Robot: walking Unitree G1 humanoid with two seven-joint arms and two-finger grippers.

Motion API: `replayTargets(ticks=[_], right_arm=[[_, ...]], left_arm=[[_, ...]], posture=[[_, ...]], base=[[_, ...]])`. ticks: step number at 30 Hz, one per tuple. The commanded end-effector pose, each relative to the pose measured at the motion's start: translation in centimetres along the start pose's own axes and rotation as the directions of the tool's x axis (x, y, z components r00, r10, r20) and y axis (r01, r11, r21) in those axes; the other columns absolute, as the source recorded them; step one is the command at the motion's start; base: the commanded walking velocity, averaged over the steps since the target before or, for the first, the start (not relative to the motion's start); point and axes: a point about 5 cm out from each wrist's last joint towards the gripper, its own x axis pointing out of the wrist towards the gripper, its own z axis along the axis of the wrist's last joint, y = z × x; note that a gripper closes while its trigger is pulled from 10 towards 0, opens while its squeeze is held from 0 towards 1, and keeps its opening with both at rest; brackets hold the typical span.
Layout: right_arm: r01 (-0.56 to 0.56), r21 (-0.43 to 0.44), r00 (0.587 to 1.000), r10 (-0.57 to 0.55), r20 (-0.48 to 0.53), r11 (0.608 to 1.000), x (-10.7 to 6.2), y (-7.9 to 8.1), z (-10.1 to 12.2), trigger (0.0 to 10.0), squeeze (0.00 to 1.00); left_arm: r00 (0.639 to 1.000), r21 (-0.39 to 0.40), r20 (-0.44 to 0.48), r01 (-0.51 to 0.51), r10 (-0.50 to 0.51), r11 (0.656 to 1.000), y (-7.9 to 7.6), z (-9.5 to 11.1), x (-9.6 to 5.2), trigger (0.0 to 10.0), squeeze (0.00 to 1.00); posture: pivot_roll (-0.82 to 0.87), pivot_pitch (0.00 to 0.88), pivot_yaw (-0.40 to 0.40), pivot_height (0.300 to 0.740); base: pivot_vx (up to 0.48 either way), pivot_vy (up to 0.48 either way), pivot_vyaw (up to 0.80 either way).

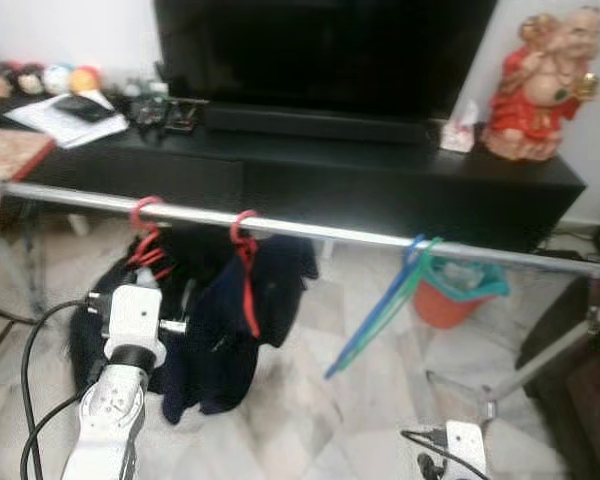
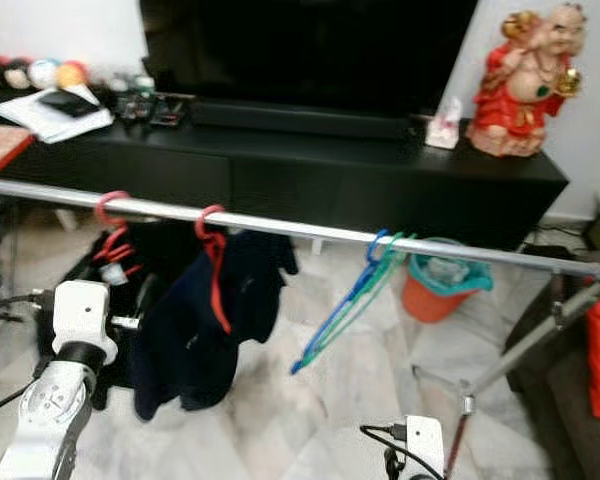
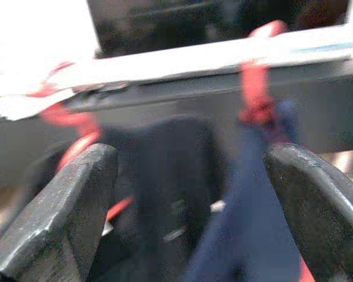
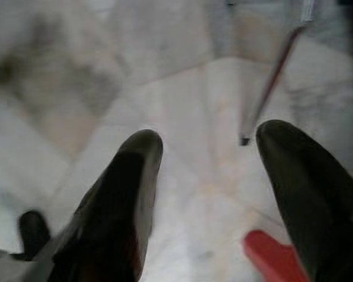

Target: Hang hanger

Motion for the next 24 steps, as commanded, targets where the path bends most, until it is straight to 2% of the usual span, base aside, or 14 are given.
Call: replayTargets(ticks=[1,4,10,13,14,20,24], right_arm=[[-0.012,0.010,1.000,0.012,0.011,1.000,0.1,0.6,0.4,10.0,0.00],[-0.013,0.011,1.000,0.013,0.012,1.000,0.1,0.6,0.4,10.0,0.00],[-0.012,0.011,1.000,0.011,0.013,1.000,0.1,0.5,0.5,10.0,0.00],[-0.012,0.009,1.000,0.012,0.012,1.000,0.1,0.5,0.5,10.0,0.00],[-0.011,0.010,1.000,0.011,0.011,1.000,0.1,0.5,0.5,10.0,0.00],[-0.005,0.038,1.000,0.005,0.008,0.999,0.1,1.2,0.3,10.0,0.00],[0.011,0.086,1.000,-0.012,0.011,0.996,0.1,1.6,0.1,10.0,0.00]], left_arm=[[1.000,0.006,0.004,-0.014,0.014,1.000,0.7,0.2,0.0,10.0,0.00],[1.000,0.003,0.004,-0.011,0.011,1.000,0.7,0.2,-0.1,10.0,0.00],[1.000,0.009,-0.009,0.027,-0.027,1.000,0.9,0.2,-0.8,10.0,0.00],[0.996,0.028,-0.054,0.068,-0.067,0.997,1.3,-0.5,-1.3,10.0,0.00],[0.993,0.037,-0.090,0.086,-0.082,0.996,1.9,-0.9,-1.5,10.0,0.00],[0.989,0.046,-0.121,0.096,-0.090,0.994,2.9,-1.1,-1.2,10.0,0.00],[0.983,0.046,-0.136,0.129,-0.121,0.991,2.5,-1.4,-0.4,10.0,0.00]], posture=[[0.09,0.000,-0.064,0.740],[0.09,0.000,-0.065,0.740],[0.10,0.000,-0.070,0.740],[0.11,0.000,-0.072,0.740],[0.13,0.000,-0.071,0.740],[0.11,0.000,-0.030,0.740],[0.09,0.000,-0.005,0.740]], base=[[0.274,0.000,0.00],[0.251,0.000,0.00],[0.000,0.000,0.00],[0.000,0.000,0.00],[0.000,0.000,0.00],[0.000,0.000,0.00],[0.000,0.000,0.00]])
